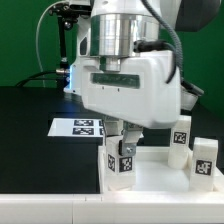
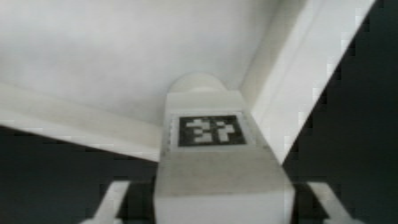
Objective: Assemble square table
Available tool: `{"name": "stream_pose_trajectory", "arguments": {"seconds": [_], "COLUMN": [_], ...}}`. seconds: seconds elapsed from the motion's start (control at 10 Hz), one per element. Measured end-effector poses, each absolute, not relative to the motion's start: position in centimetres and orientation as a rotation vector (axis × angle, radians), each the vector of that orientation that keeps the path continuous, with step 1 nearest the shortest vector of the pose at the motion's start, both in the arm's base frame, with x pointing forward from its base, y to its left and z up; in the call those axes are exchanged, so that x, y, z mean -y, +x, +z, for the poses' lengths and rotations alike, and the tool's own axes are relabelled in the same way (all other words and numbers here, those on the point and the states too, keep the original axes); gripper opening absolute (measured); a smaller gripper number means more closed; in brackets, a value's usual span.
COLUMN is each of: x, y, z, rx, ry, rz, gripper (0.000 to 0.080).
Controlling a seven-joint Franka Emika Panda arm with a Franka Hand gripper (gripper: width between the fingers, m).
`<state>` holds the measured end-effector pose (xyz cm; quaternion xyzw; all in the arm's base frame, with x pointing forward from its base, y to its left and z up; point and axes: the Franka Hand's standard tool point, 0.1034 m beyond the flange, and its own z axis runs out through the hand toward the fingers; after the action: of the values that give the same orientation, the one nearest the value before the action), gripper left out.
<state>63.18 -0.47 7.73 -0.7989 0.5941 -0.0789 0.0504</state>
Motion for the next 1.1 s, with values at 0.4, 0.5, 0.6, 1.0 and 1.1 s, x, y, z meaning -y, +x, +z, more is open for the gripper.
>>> {"name": "stream_pose_trajectory", "arguments": {"seconds": [0.4,0.5,0.6,1.0,1.1], "x": [0.53,0.69,0.82,0.76,0.74], "y": [63.12,63.21,63.42,63.24,63.24], "z": [7.64,7.71,7.87,7.71,7.68], "rx": [-1.808,-1.54,-1.23,-0.611,-0.476], "ry": [-2.437,-2.635,-2.807,-3.036,-3.07], "rz": [-0.22,-0.235,-0.253,-0.259,-0.261], "gripper": [0.0458,0.0458,0.0597,0.0646,0.0649]}}
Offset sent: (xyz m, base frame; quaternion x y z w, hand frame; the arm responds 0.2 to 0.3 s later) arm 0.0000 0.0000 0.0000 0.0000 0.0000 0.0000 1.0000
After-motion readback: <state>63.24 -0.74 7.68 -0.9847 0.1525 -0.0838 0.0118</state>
